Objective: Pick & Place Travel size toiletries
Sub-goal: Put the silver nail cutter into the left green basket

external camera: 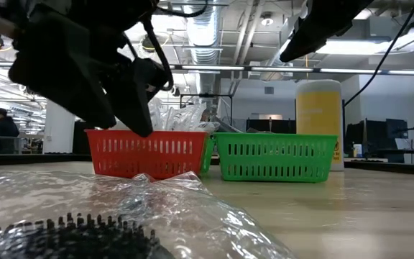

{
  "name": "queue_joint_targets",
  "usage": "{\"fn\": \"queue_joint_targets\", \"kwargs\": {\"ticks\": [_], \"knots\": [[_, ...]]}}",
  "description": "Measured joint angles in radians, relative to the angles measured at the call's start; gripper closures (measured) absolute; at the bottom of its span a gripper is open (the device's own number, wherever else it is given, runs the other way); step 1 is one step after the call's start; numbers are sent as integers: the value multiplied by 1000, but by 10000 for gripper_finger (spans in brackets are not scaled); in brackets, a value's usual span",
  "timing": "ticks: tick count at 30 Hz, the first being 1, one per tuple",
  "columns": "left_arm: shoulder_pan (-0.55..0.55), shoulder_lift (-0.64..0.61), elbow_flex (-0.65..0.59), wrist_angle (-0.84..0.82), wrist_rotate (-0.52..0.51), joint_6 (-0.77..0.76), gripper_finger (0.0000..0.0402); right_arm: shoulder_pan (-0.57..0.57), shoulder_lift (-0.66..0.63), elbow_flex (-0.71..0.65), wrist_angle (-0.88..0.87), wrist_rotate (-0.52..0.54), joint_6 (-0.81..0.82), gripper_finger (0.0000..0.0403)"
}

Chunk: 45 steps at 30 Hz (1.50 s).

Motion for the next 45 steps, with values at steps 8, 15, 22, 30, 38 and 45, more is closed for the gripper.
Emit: {"fn": "queue_joint_targets", "kwargs": {"ticks": [8, 15, 22, 30, 38, 45], "knots": [[-15, 82, 121, -145, 1, 86, 238, 0, 0, 0, -1, 0, 0, 255], [-15, 115, 207, -266, -18, 181, 238, 0, 0, 0, -1, 0, 0, 255], [-15, 144, 250, -290, -33, 253, 238, 0, 0, 0, 3, 0, 0, 255], [-22, 172, 261, -293, -33, 311, 238, 0, 0, 0, 2, 0, 0, 255], [-24, 206, 261, -286, -31, 336, 238, 0, 0, 0, 4, 0, 0, 255], [-24, 225, 261, -273, -28, 345, 238, 0, 0, 0, 5, 0, 0, 255]]}}
